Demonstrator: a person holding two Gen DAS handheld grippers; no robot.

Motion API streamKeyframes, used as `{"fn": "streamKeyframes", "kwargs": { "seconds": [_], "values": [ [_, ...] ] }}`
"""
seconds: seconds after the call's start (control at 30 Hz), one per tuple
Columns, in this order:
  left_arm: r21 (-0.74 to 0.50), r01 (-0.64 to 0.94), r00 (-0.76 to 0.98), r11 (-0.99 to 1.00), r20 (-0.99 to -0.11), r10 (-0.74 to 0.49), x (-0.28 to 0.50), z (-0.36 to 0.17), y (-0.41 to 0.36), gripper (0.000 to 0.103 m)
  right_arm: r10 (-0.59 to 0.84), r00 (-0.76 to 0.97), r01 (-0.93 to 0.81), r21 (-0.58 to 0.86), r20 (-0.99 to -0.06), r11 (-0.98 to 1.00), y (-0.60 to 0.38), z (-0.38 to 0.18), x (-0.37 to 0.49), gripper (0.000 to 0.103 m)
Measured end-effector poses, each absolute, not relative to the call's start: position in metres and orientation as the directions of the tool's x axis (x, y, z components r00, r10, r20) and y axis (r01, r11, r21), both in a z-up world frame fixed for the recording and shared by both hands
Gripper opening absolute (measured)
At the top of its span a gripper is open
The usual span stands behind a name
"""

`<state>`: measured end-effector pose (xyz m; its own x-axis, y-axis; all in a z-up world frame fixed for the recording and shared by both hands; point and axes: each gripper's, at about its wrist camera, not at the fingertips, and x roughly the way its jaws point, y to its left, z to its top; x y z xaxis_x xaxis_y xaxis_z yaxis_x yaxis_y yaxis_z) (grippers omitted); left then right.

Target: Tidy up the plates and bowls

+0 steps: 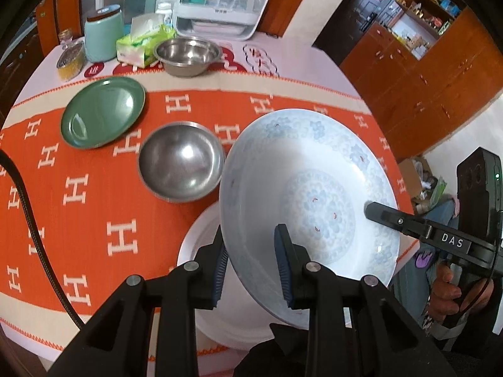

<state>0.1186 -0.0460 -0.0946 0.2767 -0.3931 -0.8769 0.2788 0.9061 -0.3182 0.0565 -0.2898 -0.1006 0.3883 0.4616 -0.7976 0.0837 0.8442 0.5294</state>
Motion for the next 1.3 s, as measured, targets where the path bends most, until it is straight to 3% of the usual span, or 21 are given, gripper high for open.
{"fn": "streamKeyframes", "kwargs": {
  "seconds": [1.3],
  "values": [
    [-0.199,0.191,0.04,0.961,-0.977,-0.21,0.086,-0.195,-0.055,0.026,0.457,0.059,0.183,0.46,-0.887,0.869,-0.275,-0.209,0.036,0.012]
  ]
}}
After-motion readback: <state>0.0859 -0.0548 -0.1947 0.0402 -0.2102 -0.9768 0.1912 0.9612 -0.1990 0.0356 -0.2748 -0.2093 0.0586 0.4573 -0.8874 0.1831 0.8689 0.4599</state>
